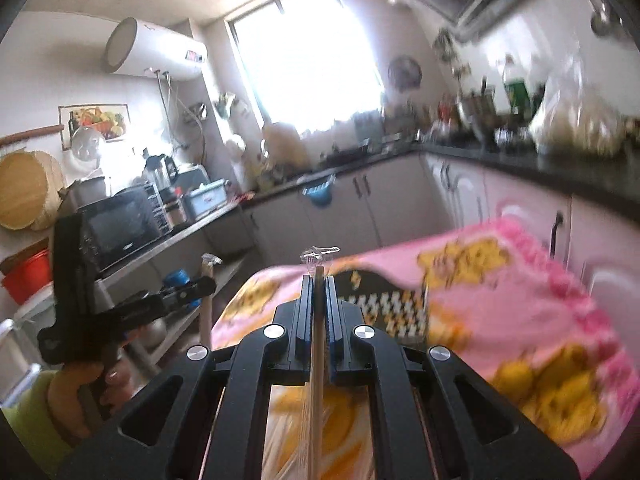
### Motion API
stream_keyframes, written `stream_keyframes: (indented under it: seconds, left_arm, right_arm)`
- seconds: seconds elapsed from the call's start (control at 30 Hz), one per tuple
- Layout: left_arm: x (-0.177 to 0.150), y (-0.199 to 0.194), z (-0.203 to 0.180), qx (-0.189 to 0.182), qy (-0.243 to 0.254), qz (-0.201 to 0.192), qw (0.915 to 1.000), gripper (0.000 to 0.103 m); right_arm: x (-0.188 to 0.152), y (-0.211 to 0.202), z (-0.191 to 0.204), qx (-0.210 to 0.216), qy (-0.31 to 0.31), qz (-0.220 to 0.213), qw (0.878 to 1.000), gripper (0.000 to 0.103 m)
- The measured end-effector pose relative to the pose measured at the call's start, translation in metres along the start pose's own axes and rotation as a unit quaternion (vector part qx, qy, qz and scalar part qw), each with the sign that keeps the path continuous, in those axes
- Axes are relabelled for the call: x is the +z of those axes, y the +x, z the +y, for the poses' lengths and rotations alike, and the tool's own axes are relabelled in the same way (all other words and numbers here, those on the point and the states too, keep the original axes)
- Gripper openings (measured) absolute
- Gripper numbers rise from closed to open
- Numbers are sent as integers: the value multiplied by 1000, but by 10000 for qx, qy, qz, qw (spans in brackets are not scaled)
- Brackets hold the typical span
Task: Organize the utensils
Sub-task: 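Lift the right gripper's chopstick over the green mesh basket while the left gripper carries its own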
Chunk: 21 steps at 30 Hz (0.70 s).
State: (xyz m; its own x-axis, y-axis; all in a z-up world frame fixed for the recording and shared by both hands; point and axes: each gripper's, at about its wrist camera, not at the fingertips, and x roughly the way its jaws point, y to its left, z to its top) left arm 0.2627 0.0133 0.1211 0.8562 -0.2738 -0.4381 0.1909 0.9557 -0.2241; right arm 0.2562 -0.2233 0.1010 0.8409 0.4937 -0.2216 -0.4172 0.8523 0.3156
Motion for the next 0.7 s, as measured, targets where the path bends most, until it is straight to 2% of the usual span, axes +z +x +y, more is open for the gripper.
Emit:
stream_keyframes:
  seconds: [0.17, 0.7]
  left_arm:
    - [21, 9, -8, 2, 80, -256, 9996, 1]
    - [60, 40, -15, 291, 132, -1084, 9936, 1]
  right_arm:
    - [23, 14, -7, -272, -282, -422, 9983, 6]
    - [65, 56, -36, -773, -395, -1154, 9895, 6]
